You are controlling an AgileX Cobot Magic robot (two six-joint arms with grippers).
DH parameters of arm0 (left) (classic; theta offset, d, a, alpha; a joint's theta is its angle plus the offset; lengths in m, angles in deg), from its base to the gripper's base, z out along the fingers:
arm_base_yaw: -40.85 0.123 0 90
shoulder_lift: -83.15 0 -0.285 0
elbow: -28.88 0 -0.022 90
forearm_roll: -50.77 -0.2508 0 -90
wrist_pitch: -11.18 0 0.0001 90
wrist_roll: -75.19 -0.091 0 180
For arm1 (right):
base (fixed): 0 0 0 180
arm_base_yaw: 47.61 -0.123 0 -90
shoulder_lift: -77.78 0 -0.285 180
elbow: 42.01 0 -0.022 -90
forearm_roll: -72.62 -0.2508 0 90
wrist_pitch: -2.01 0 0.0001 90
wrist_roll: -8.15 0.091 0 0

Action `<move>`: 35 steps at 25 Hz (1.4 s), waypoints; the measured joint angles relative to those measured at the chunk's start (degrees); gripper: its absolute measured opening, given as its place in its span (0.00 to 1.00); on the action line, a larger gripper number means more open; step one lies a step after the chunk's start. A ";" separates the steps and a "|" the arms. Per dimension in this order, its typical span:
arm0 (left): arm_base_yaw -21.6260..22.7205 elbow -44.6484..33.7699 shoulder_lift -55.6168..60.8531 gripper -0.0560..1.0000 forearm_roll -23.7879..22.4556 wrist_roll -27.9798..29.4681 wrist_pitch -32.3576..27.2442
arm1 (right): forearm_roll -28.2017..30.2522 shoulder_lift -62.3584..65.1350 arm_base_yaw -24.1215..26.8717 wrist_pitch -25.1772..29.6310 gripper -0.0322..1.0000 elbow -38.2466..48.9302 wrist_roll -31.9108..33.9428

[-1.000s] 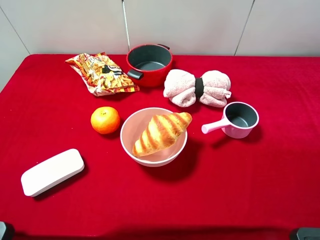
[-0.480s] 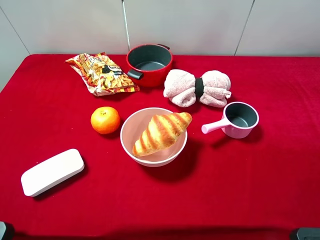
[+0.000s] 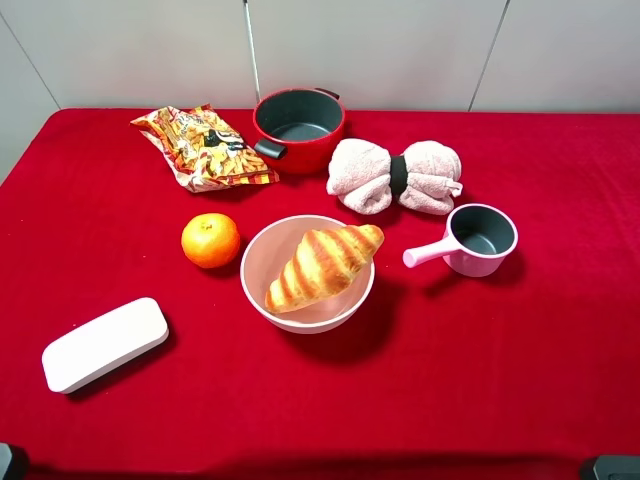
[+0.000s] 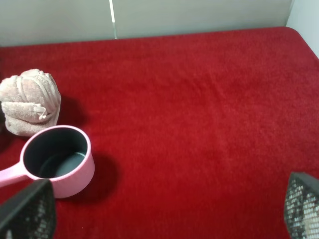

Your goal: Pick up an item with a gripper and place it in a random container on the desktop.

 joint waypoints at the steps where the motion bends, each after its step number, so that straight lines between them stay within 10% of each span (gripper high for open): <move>1: 1.02 -1.40 0.92 0.99 0.28 0.00 0.64 | 0.00 0.00 0.00 0.00 0.70 0.00 0.00; 12: 4.95 -15.14 13.06 0.99 4.32 0.11 6.14 | 0.00 0.00 0.00 0.00 0.70 0.00 0.00; 35: 16.69 -16.09 19.17 0.99 4.38 0.16 5.89 | 0.00 0.00 0.00 0.00 0.70 0.00 0.00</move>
